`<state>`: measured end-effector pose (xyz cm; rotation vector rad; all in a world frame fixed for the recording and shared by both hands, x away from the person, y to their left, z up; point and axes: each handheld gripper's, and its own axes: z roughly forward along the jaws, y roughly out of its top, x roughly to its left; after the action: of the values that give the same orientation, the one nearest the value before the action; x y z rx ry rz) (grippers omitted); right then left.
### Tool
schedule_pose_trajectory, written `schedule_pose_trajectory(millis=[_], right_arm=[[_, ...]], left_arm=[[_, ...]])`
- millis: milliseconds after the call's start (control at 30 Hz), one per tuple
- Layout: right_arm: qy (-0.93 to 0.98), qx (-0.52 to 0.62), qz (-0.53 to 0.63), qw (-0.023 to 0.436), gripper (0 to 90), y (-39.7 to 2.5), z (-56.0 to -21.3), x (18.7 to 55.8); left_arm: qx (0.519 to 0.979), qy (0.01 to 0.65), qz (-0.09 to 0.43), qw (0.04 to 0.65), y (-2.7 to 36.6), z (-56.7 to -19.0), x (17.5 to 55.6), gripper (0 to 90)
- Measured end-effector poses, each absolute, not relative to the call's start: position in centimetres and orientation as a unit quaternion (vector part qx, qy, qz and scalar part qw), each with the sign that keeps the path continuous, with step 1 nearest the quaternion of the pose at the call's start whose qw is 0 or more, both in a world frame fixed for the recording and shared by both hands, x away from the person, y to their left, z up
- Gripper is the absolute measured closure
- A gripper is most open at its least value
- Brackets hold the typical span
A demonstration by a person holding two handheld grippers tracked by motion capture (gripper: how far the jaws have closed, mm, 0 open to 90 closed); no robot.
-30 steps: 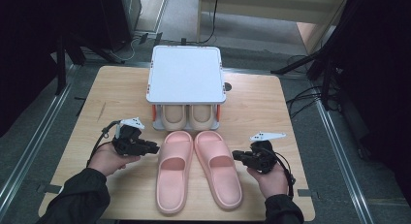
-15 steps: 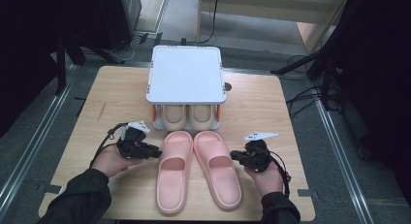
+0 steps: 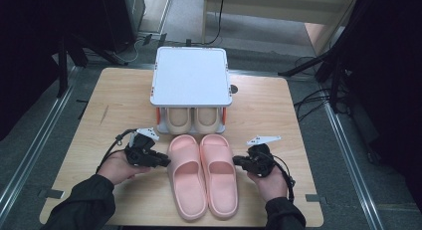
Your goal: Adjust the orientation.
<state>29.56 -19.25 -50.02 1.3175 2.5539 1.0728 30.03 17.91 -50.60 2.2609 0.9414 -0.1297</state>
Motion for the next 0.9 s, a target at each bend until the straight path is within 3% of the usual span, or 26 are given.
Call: schedule_pose_trajectory(millis=[333,500,633,900], right_arm=[[0.812,0.432,0.391,0.031,81.7,-20.2,-49.2,29.9],[0.798,0.428,0.423,0.032,78.2,-19.9,-48.1,29.1],[0.789,0.425,0.442,0.026,74.8,-19.5,-47.4,28.4],[0.786,0.410,0.462,0.016,59.4,-17.8,-46.7,26.0]], left_arm=[[0.846,0.386,-0.041,0.366,19.6,-49.3,30.4,65.3],[0.842,0.393,-0.037,0.367,20.6,-48.6,30.4,53.5],[0.837,0.400,-0.027,0.373,21.3,-48.1,30.7,49.8],[0.826,0.410,-0.019,0.386,22.2,-47.8,30.8,45.1]])
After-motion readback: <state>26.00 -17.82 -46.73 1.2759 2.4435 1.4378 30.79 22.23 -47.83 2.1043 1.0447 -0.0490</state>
